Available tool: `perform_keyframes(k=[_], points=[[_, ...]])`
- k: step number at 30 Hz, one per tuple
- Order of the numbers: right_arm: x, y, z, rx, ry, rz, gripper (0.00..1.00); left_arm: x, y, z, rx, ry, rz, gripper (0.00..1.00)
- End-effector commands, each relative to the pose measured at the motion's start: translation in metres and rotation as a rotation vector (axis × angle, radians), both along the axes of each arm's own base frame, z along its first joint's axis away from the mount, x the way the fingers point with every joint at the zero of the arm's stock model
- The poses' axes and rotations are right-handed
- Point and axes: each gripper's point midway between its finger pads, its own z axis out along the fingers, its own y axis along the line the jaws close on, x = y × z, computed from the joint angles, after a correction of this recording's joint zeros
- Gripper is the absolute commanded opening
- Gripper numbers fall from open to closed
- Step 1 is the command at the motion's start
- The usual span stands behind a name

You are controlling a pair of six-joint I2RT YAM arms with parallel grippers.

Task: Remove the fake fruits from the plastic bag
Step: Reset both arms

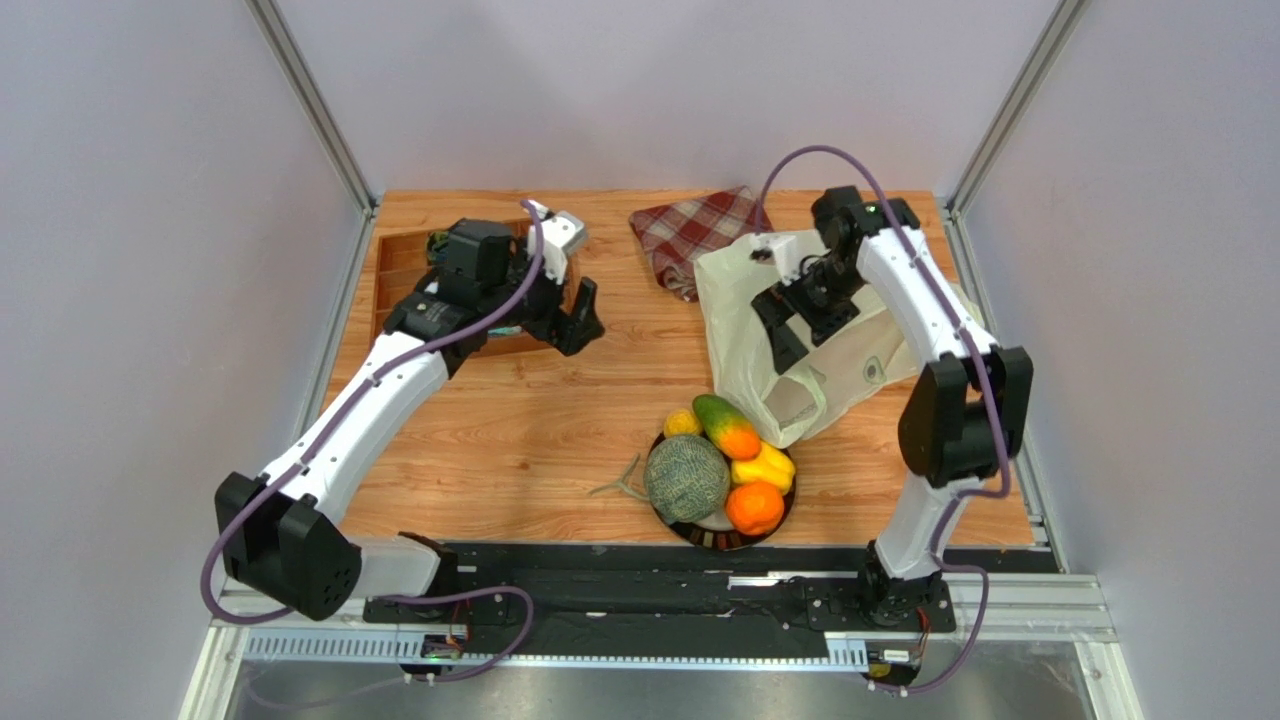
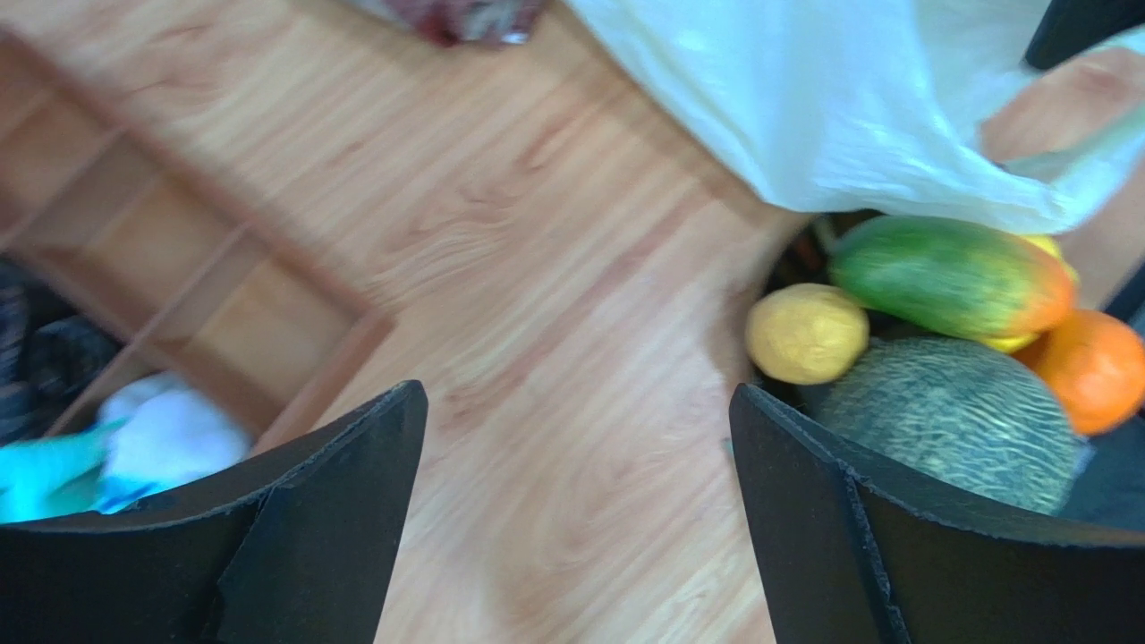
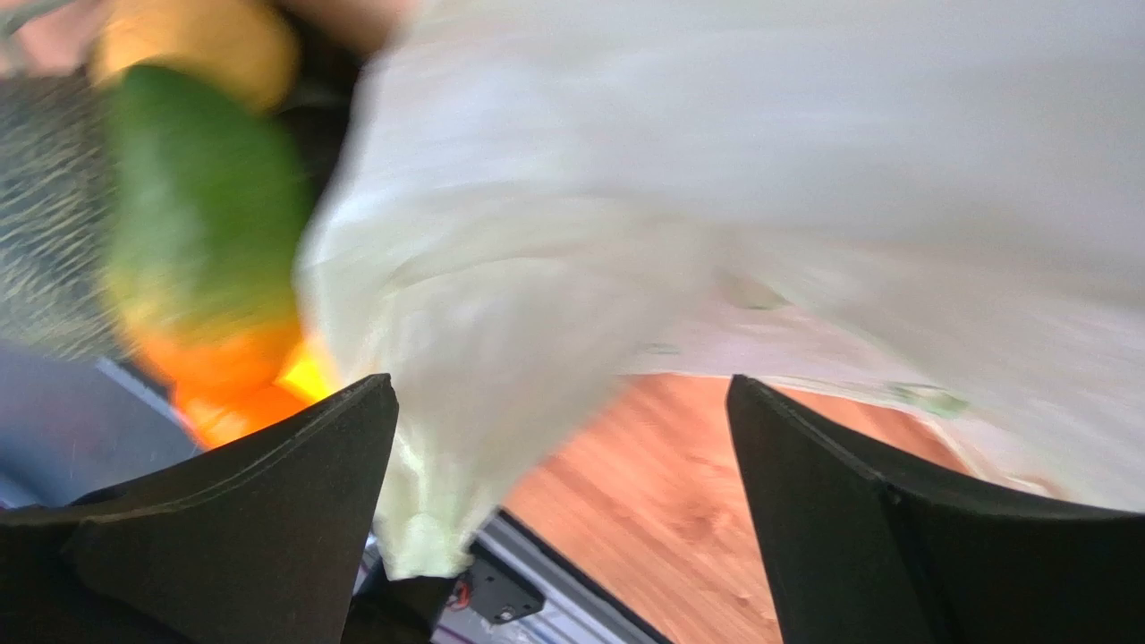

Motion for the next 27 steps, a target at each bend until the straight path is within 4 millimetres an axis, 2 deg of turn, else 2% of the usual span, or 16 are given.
perform_keyframes(k=[1,3,4,5,7,9,10,11,13,14,16,17,18,21,24,27], points=[[0.069,-0.082,-0.010,-0.094,-0.016,-0.227,1.00,0.012,0.042,0.037,0.040,-0.125,0.100,0.93],[0.096,-0.119,0.004,-0.057,-0.052,-0.363,1.00,0.014,0.051,0.039,0.065,-0.144,0.120,0.93],[0.112,-0.124,0.033,-0.034,-0.158,-0.365,1.00,0.015,0.055,0.038,0.081,-0.150,0.126,0.93],[0.114,-0.122,0.047,-0.013,-0.200,-0.347,1.00,0.014,0.058,0.040,0.086,-0.159,0.136,0.93],[0.109,-0.107,0.079,0.019,-0.286,-0.247,1.00,0.017,0.065,0.039,0.100,-0.165,0.179,0.93],[0.087,-0.082,0.116,0.069,-0.366,-0.156,1.00,0.019,0.075,0.032,0.116,-0.160,0.232,0.94],[0.073,-0.074,0.109,0.083,-0.336,-0.144,1.00,0.021,0.078,0.031,0.113,-0.158,0.259,0.95],[0.062,-0.064,0.135,0.117,-0.433,-0.141,1.00,0.021,0.082,0.023,0.121,-0.143,0.277,0.95],[0.045,-0.047,0.134,0.195,-0.415,-0.215,1.00,0.024,0.089,0.020,0.123,-0.137,0.320,0.96],[0.045,-0.046,0.118,0.205,-0.422,-0.260,1.00,0.024,0.091,0.015,0.126,-0.130,0.323,0.96],[0.026,-0.038,0.132,0.248,-0.491,-0.368,1.00,0.024,0.093,0.013,0.129,-0.129,0.330,0.97],[0.033,-0.046,0.114,0.219,-0.532,-0.441,1.00,0.023,0.094,0.010,0.133,-0.122,0.332,0.97],[0.027,-0.051,0.128,0.225,-0.606,-0.479,1.00,0.023,0.094,0.009,0.139,-0.125,0.328,0.97],[0.029,-0.066,0.118,0.191,-0.649,-0.607,1.00,0.021,0.096,0.003,0.145,-0.131,0.323,0.98],[0.020,-0.065,0.100,0.189,-0.613,-0.601,1.00,0.020,0.098,-0.006,0.150,-0.141,0.329,0.98],[0.012,-0.055,0.098,0.213,-0.596,-0.515,1.00,0.018,0.100,-0.013,0.156,-0.139,0.331,0.98]])
